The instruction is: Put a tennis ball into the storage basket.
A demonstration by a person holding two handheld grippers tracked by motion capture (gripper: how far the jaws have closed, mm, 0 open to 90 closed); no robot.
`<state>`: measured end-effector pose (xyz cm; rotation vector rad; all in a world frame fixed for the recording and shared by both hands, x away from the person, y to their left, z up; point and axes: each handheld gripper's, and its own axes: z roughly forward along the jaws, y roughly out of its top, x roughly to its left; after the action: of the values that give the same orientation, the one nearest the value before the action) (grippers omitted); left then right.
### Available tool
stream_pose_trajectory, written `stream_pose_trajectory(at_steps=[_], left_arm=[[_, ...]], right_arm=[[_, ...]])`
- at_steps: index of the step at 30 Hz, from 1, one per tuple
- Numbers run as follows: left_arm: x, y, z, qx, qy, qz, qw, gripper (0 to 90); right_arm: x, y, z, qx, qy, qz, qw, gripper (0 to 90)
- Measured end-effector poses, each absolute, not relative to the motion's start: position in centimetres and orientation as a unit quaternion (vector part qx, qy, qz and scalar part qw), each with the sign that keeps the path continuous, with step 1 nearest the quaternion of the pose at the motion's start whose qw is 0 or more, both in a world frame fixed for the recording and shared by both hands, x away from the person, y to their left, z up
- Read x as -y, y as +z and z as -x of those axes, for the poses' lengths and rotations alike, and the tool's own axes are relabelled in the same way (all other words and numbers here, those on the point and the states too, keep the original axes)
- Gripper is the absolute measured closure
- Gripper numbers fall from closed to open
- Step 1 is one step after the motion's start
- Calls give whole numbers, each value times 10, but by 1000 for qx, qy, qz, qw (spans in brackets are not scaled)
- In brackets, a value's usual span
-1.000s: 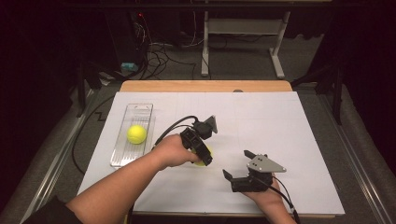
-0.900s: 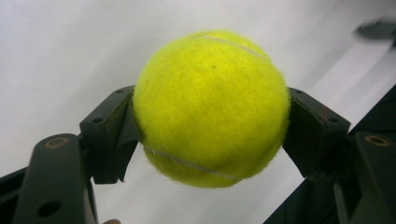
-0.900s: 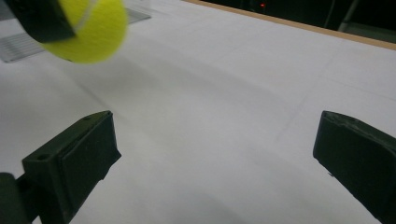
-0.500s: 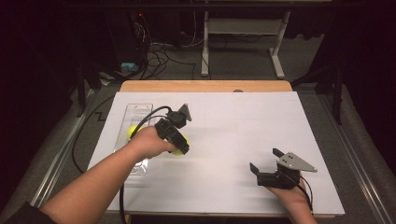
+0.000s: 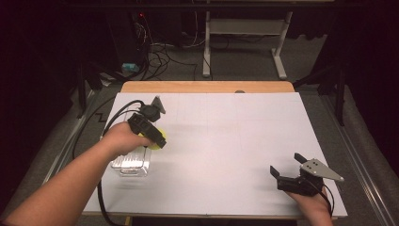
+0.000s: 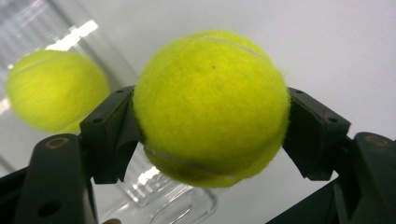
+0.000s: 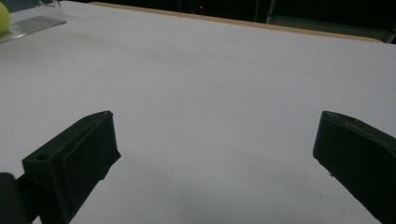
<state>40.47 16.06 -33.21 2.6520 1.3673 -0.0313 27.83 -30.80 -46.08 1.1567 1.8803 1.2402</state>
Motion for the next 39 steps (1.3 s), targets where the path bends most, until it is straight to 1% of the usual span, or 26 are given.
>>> stream_pose_trajectory(at_steps=[7,13,18,26,30,31,32,35,36,39], left_arm=[[-193,-330,-402,-483,-1,-873,66,266],[-212,-332,-401,-499,4,-865,60,266],[-219,-340,-399,-504,2,-862,47,265],[-225,-366,-399,-513,-4,-858,31,263],[-227,-370,-399,-517,-3,-856,32,259],[-227,-370,-400,-516,-1,-856,35,238],[-227,-367,-400,-516,2,-856,39,153],[-226,-359,-400,-513,9,-857,53,45],[-225,-356,-399,-512,7,-857,57,26],[-220,-351,-397,-504,11,-861,67,11]], right_arm=[[312,-458,-273,-705,470,-434,305,0],[313,-458,-273,-705,470,-435,306,0],[312,-458,-273,-706,469,-434,306,0],[312,-459,-273,-707,467,-435,305,0],[311,-459,-273,-707,467,-434,305,0],[311,-460,-273,-708,467,-434,305,0],[311,-460,-273,-708,466,-434,305,0],[311,-459,-273,-708,465,-433,307,0],[311,-459,-273,-708,465,-433,307,0],[311,-459,-273,-708,466,-433,307,0]])
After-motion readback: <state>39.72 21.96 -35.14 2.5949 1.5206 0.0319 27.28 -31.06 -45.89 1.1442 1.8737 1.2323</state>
